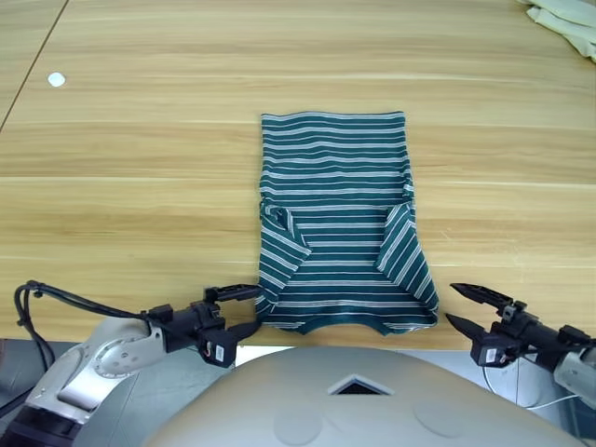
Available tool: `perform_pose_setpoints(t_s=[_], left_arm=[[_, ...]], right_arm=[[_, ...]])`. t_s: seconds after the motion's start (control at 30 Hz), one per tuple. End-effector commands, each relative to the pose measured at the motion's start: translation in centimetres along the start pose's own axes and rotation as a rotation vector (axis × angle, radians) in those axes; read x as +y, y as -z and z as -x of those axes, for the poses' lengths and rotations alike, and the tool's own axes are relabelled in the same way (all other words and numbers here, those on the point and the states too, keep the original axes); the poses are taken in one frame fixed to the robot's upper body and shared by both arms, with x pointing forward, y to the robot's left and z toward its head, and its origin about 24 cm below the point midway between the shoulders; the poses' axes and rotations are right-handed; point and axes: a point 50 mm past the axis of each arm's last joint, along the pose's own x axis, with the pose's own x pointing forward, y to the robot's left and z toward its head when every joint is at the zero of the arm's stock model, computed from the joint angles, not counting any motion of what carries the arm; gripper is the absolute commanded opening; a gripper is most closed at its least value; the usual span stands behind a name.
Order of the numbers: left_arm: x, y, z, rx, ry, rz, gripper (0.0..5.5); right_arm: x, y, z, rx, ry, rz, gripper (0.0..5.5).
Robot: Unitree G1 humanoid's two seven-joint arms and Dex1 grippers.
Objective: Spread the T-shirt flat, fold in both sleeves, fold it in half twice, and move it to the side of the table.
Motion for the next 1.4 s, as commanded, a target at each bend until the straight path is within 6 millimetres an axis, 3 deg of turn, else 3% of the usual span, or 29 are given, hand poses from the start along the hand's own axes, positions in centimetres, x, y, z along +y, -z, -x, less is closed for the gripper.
perform_pose_setpoints(t_s=[0.03, 0.23, 0.53, 0.87, 1.0, 1.4], left_arm=[[-1.3, 1.0, -0.3, 0.054, 0.101, 0.018, 3.8], [-1.4, 1.8, -0.1, 0.1, 0.098, 0.009, 3.8], [-1.8, 1.7, -0.3, 0.097, 0.116, 0.013, 2.27], [-2.1, 1.4, -0.7, 0.077, 0.128, 0.016, 0.53], [-2.3, 1.3, -0.8, 0.073, 0.127, 0.021, 0.0], [-2.9, 1.2, -0.8, 0.075, 0.106, 0.06, 0.0]], right_arm=[[0.8, 0.2, -0.2, 0.004, -0.073, 0.009, 3.36], [0.8, -0.1, -0.3, -0.024, -0.091, 0.02, 3.36], [1.3, -1.4, -1.3, -0.11, -0.135, 0.027, 3.39], [1.3, -1.5, -2.0, -0.133, -0.161, 0.047, 3.39], [1.1, -1.2, -2.2, -0.139, -0.146, 0.05, 2.64], [0.1, -0.7, -1.9, -0.102, -0.071, 0.026, 0.51]])
